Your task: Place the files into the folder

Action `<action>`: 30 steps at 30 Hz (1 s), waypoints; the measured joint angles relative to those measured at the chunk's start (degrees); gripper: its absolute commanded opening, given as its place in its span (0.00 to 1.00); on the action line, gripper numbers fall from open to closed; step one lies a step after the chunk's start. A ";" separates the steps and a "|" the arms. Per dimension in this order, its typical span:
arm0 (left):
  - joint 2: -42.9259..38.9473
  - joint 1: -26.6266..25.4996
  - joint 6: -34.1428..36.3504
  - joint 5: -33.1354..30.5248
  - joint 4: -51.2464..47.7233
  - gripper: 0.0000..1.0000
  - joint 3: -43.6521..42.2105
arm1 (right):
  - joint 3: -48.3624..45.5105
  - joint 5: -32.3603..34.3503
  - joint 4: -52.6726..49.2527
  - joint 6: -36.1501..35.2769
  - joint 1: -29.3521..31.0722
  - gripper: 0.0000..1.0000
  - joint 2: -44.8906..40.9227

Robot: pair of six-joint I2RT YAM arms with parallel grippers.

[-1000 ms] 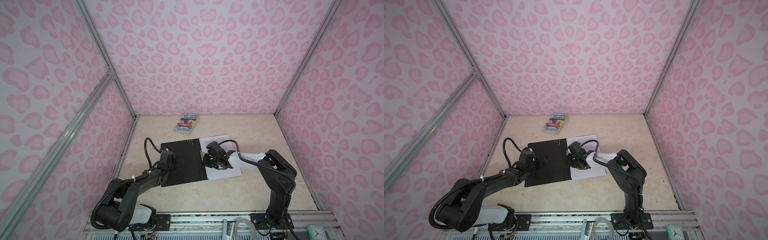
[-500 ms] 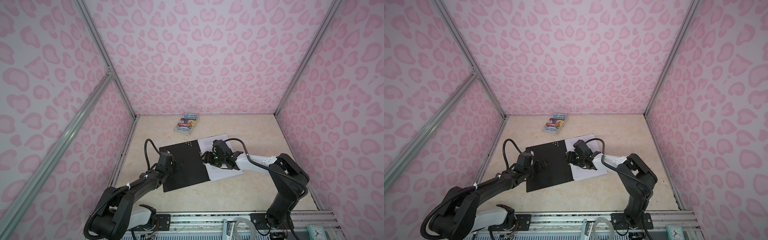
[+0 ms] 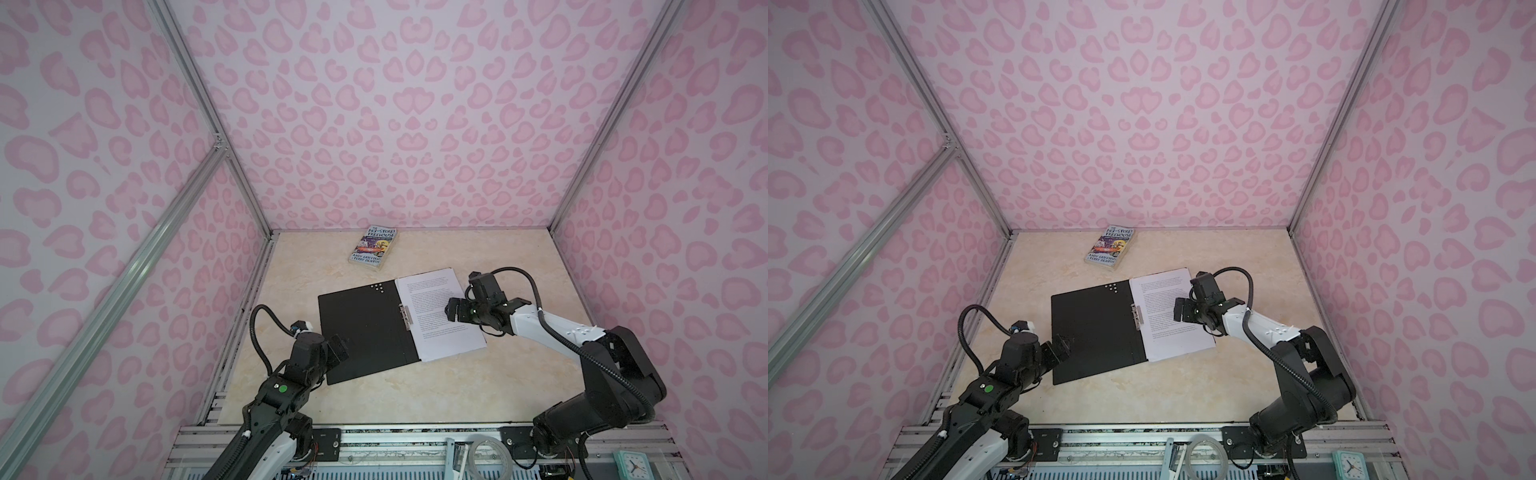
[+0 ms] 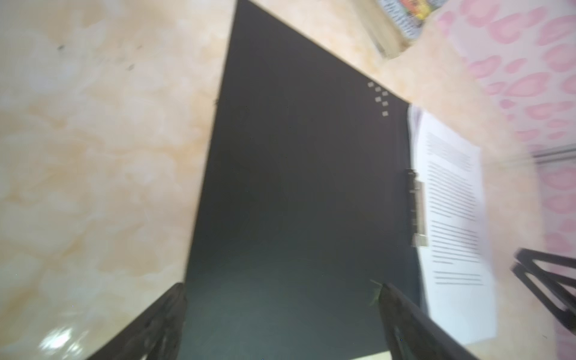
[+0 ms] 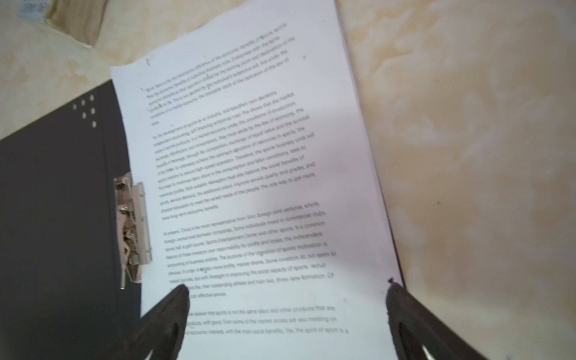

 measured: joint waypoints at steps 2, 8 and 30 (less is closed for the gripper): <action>1.20 0.00 -1.27 -1.22 -1.64 0.97 -0.85 | -2.08 0.17 0.26 -0.59 -1.99 0.98 -0.68; 8.81 0.07 -2.62 -2.29 -0.22 0.97 -1.92 | -4.59 -2.71 4.48 -1.51 -6.29 0.96 2.58; 15.76 7.69 -3.43 17.03 18.10 0.97 -1.18 | -3.67 -9.53 23.56 -2.43 -8.15 0.83 11.08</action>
